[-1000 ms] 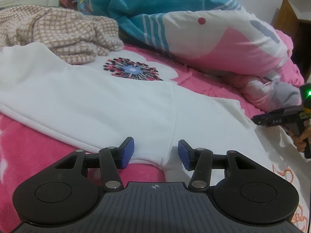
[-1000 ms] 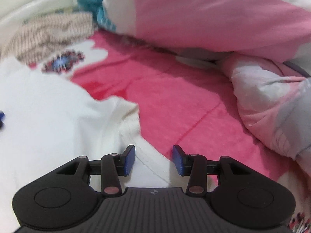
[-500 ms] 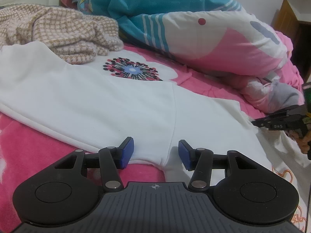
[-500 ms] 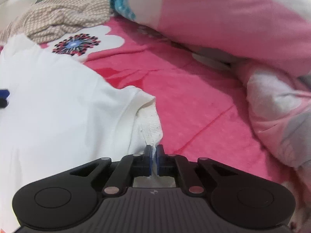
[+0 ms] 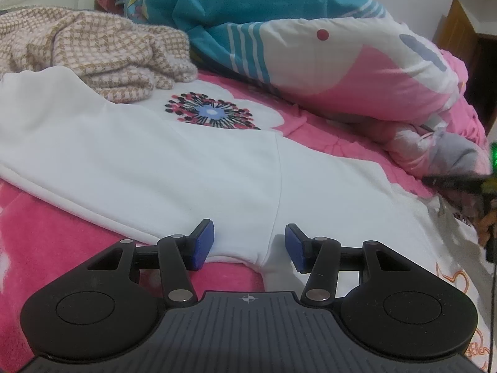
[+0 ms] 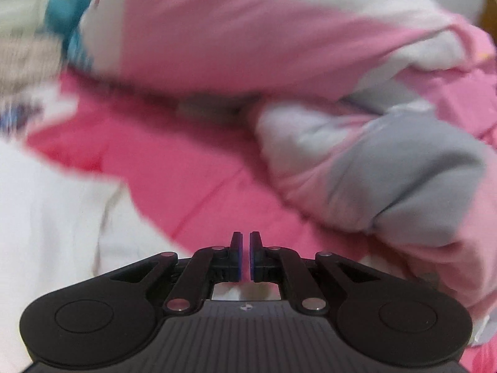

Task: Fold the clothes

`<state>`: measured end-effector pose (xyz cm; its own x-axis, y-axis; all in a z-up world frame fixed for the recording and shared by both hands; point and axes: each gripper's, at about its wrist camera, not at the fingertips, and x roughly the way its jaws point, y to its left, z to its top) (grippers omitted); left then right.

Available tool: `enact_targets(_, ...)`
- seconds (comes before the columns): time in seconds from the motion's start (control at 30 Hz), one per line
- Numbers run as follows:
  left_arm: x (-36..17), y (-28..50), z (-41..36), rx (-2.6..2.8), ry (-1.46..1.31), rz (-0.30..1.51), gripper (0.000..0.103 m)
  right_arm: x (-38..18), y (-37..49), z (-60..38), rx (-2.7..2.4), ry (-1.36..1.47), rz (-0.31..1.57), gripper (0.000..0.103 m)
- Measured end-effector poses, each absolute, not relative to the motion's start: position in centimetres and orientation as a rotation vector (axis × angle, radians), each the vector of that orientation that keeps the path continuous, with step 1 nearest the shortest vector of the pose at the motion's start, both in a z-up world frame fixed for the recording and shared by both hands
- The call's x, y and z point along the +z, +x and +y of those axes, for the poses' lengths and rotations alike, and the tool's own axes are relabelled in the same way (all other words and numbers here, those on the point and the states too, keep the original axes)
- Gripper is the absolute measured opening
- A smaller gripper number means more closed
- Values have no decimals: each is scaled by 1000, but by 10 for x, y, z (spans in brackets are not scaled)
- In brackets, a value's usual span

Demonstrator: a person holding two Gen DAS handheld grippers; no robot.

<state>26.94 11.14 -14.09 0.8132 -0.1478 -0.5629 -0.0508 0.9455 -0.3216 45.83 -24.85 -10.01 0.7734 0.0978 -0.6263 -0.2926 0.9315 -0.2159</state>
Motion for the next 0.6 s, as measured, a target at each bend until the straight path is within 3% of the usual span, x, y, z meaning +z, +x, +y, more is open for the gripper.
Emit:
enact_targets(0.37, -142, 269, 115, -61, -354, 618, 51, -104, 503, -211, 359, -144, 722, 0)
enact_targets(0.6, -142, 269, 117, -67, -363, 619, 51, -99, 492, -231, 378, -95, 749, 3)
